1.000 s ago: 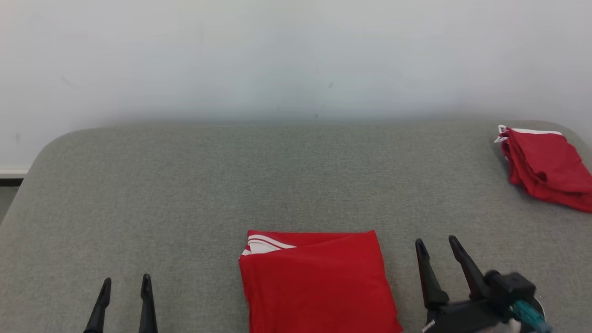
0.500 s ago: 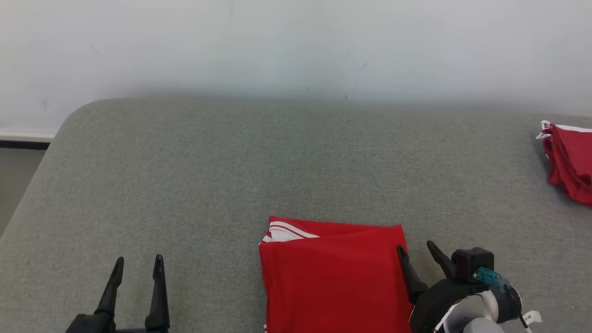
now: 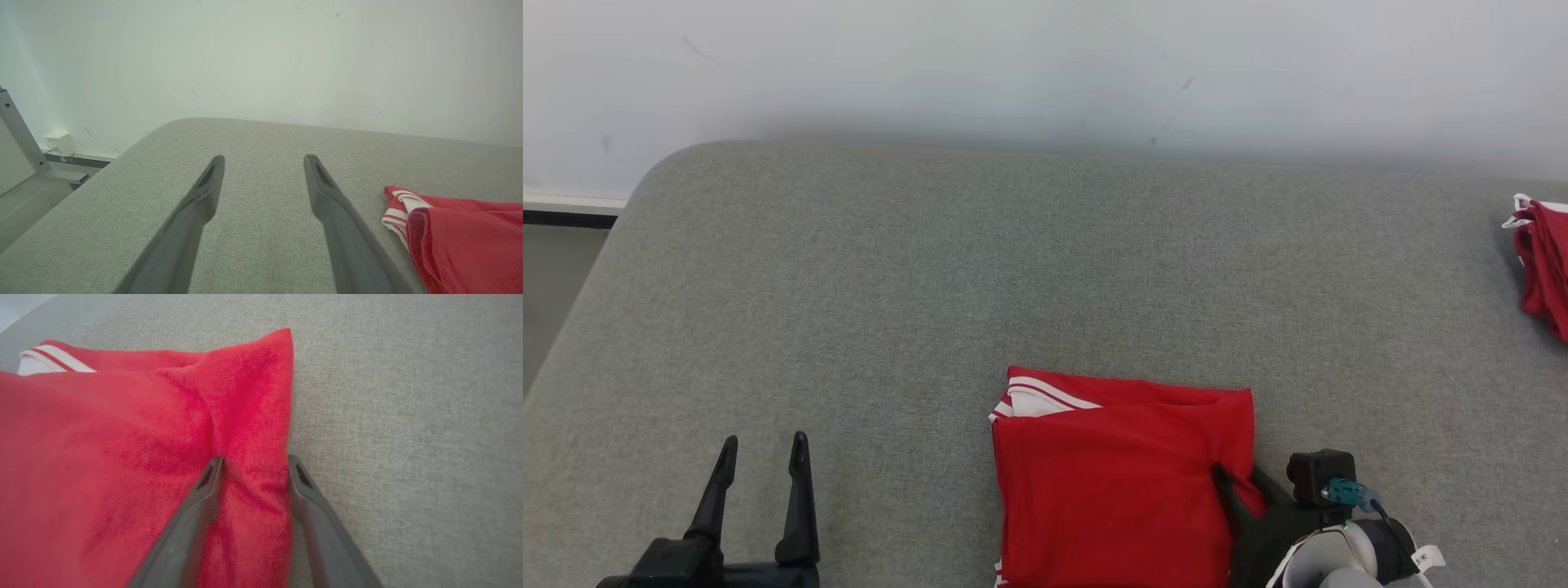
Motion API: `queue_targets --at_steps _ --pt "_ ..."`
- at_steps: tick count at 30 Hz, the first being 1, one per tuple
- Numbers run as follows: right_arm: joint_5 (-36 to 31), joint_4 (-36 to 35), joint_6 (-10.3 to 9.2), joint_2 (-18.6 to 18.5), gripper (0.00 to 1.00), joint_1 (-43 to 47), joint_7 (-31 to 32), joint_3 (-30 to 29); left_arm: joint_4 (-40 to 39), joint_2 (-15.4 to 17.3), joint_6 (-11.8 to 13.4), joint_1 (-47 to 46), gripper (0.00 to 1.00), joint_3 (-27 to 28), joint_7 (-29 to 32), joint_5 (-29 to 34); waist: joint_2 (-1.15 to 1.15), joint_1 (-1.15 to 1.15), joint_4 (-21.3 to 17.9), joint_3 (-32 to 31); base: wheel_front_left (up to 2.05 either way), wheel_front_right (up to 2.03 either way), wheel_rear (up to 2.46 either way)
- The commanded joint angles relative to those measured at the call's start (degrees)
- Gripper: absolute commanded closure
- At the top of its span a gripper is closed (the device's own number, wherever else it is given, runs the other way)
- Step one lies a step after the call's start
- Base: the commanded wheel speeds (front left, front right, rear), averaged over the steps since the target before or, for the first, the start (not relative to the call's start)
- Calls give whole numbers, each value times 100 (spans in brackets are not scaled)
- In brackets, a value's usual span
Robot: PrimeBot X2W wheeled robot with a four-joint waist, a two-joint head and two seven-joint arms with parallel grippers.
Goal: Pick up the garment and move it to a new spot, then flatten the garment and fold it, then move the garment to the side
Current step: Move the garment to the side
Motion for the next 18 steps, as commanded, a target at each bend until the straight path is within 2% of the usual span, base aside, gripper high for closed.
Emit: queue_targets --at_steps 1,8,14,18 --pt "92 161 8 61 100 95 115 128 -17 -2 -3 -52 0 31 -17 -20 0 0 -40 31 0 0 0" --pt "184 2 6 -13 100 -533 19 247 -50 -20 -4 -125 0 49 -17 -25 0 0 -165 175 0 0 0" --pt "204 -62 6 -373 100 -1434 94 424 -109 -24 -5 -295 0 -1 -17 -10 0 0 -315 517 0 0 0" --pt "237 -100 6 -767 100 -2018 177 475 -160 10 -2 -452 0 -72 -17 0 0 0 -458 849 0 0 0"
